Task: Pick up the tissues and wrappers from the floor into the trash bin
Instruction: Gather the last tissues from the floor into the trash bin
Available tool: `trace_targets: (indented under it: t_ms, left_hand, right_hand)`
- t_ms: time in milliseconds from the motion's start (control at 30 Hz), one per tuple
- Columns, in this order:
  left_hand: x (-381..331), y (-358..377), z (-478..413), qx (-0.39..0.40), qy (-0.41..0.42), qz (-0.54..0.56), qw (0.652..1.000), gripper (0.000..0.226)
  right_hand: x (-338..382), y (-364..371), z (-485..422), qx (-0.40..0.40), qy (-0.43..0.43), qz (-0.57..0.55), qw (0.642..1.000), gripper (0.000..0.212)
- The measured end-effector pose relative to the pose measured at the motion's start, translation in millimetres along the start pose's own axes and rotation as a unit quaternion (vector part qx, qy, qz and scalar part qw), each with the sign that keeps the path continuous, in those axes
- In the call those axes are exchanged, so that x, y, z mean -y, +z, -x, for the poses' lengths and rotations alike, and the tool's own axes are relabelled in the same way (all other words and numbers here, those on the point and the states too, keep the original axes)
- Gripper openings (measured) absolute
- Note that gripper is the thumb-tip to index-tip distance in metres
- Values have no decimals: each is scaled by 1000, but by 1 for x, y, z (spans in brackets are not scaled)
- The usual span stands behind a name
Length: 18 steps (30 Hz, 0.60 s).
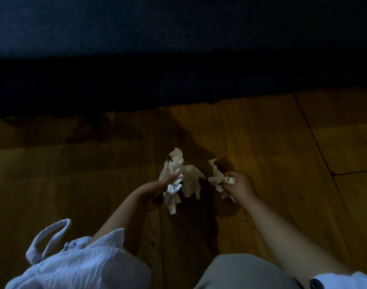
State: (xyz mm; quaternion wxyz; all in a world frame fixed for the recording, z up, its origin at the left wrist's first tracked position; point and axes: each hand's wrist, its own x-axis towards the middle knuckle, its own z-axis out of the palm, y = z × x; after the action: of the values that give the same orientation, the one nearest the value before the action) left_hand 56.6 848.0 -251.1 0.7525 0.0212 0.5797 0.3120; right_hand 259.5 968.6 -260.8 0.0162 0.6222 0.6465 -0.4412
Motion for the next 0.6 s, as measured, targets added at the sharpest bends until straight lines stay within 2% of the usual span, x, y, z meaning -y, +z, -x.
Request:
trace_targets:
  t_ms: [67, 167, 267, 400, 500, 600]
  left_hand:
    - [1, 1, -5, -20, 8, 9, 1000, 107]
    - [3, 2, -14, -42, 17, 12, 999, 84]
    - [7, 4, -18, -72, 36, 52, 995, 86]
    - [8, 0, -8, -136, 64, 125, 981, 71]
    - [13, -16, 4, -186, 79, 112, 973, 72]
    - [15, -28, 16, -199, 100, 133, 966, 81]
  right_hand:
    - [-2, 2, 0, -7, -2, -3, 1000, 29]
    - [-2, 4, 1, -13, -1, -5, 1000, 27]
    - [-2, 6, 1, -17, 6, 14, 1000, 27]
    - [2, 4, 2, -6, 8, 11, 1000, 27]
    - [12, -5, 0, -19, 7, -83, 996, 32]
    - [33, -2, -1, 12, -62, -128, 990, 46]
